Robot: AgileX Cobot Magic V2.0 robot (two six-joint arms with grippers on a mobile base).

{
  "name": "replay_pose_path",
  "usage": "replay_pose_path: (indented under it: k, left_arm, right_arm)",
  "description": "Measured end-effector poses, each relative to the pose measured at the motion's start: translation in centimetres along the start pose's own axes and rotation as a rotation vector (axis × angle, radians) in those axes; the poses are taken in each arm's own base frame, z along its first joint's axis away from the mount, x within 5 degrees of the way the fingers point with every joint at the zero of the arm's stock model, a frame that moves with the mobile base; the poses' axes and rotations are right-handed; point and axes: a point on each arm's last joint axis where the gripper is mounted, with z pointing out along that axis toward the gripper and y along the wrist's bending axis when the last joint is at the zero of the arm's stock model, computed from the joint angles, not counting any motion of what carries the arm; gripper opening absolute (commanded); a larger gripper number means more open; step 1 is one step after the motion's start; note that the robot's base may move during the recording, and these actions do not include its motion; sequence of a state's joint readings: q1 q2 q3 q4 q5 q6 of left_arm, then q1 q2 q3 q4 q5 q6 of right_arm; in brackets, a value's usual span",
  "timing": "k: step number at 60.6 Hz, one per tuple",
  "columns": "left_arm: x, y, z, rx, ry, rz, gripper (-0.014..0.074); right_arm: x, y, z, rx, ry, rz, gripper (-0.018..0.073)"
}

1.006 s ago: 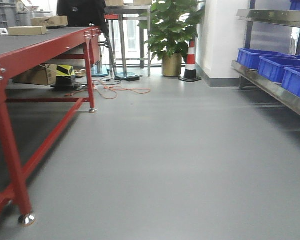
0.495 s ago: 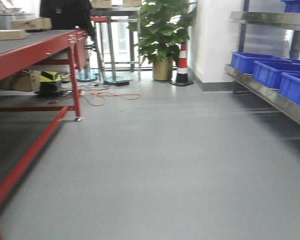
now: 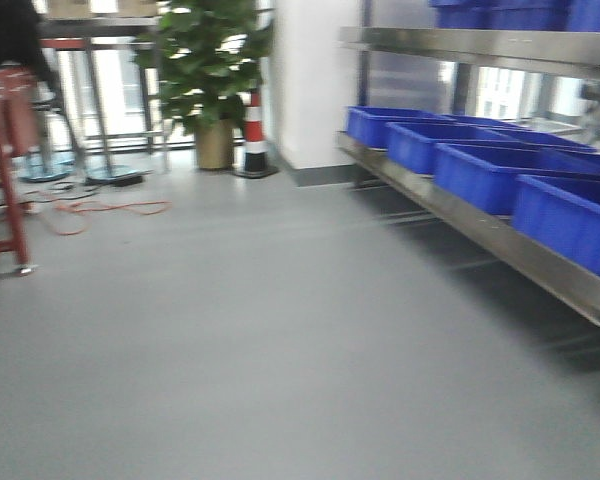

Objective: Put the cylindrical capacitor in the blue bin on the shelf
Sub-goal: 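Drive the base away from the table toward the blue-bin shelf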

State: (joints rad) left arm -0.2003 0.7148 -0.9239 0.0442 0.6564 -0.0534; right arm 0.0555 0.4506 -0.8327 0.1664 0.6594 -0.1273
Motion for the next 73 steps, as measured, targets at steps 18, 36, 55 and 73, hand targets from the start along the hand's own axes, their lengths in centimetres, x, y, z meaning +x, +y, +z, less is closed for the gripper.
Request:
replay_pose_path:
  k: [18,36,55,73]
  left_arm:
    - [0.0,0.0,0.0,0.0,0.0,0.0,-0.0111]
    - [0.0,0.0,0.0,0.0,0.0,0.0,-0.0111]
    - [0.0,0.0,0.0,0.0,0.0,0.0,-0.0111]
    - [0.0,0.0,0.0,0.0,0.0,0.0,-0.0111]
  right_arm:
    - [0.0,0.0,0.0,0.0,0.0,0.0,-0.0162]
    - [0.0,0.0,0.0,0.0,0.0,0.0,-0.0162]
    - [0.0,0.0,0.0,0.0,0.0,0.0,-0.0162]
    - [0.0,0.0,0.0,0.0,0.0,0.0,-0.0162]
